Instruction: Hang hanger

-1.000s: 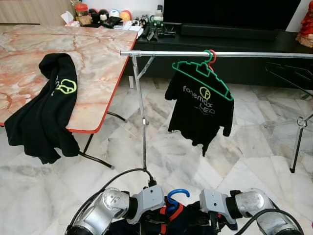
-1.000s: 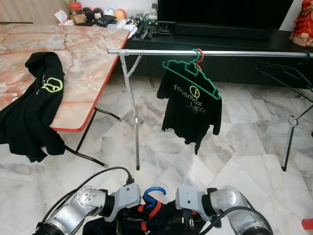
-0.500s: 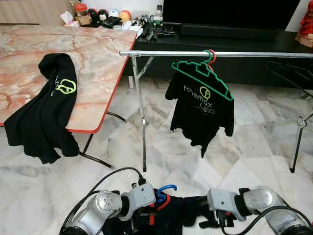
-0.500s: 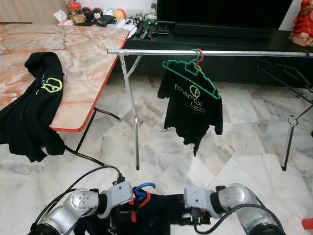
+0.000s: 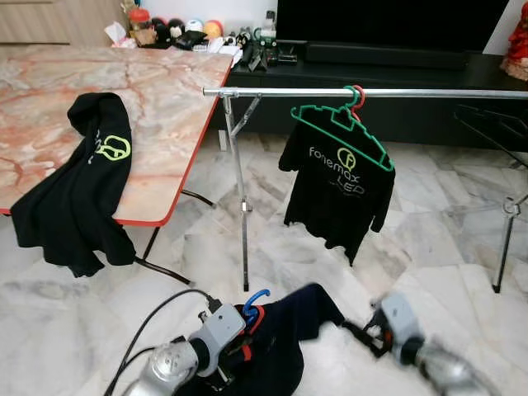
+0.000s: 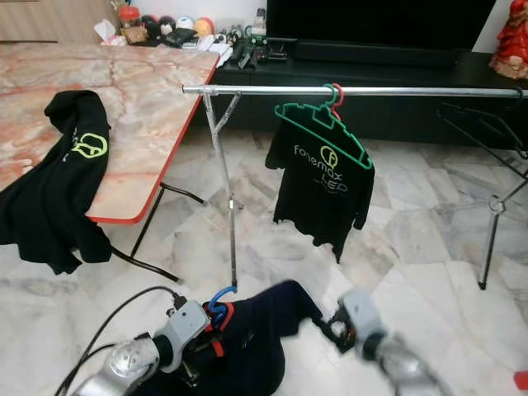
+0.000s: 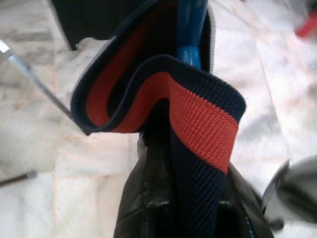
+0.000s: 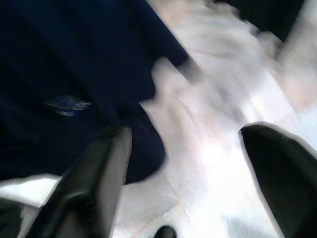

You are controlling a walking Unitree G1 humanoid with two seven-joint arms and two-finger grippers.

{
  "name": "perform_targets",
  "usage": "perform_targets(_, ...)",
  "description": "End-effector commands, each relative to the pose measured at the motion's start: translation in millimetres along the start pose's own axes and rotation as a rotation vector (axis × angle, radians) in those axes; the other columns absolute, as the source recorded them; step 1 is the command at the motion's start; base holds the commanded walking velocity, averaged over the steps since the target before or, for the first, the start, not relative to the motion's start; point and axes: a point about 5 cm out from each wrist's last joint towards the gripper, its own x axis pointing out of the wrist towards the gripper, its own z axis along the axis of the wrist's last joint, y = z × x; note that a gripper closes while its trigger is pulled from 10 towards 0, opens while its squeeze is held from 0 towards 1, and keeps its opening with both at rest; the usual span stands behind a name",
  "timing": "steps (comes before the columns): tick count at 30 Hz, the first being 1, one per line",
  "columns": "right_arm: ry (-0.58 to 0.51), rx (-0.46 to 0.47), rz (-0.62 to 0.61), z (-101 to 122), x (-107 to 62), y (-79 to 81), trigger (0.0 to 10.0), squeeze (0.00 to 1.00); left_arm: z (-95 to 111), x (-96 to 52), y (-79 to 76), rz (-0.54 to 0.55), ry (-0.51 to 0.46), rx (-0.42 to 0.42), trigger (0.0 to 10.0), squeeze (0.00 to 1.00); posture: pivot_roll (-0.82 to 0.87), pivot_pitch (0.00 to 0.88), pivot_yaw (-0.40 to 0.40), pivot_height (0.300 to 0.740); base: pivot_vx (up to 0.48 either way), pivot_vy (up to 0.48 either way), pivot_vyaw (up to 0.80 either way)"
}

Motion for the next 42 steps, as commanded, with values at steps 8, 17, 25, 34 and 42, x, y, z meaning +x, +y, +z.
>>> perform_targets(8,0.269,0.446,-0.313,-104,-31.8,27.6,10.0,0.0,-2,-16.8,9.5,0.182,-0.095,-0.154,10.0,0.0,-0.04,0.043,0.033,0.74,0.0,0.0,0.0)
perform_targets(17,0.257,0.457,-0.315,-101,-28.5,32.0,10.0,0.0,-7,-14.4,5.0,0.227,-0.085,-0.242,10.0,0.0,-0.05,0.017,0.043,0.74,0.038,0.0,0.0)
perform_targets(25,0.323,0.316,-0.25,-106,-29.2,36.6,10.0,0.0,-17,-18.0,8.4,0.291,-0.059,-0.28,10.0,0.0,-0.05,0.0,0.035,0.74,0.362,0.0,0.0)
perform_targets(34,0.394,0.373,-0.308,-130,-46.9,37.6,10.0,0.0,-13,-17.0,15.4,0.327,-0.061,-0.273,10.0,0.0,-0.05,0.0,0.041,0.74,0.445,0.0,0.0)
perform_targets(42,0.366,0.388,-0.313,-119,-36.0,41.5,10.0,0.0,-8,-14.9,18.1,0.331,-0.075,-0.269,10.0,0.0,-0.05,0.02,0.041,0.74,0.479,0.0,0.0)
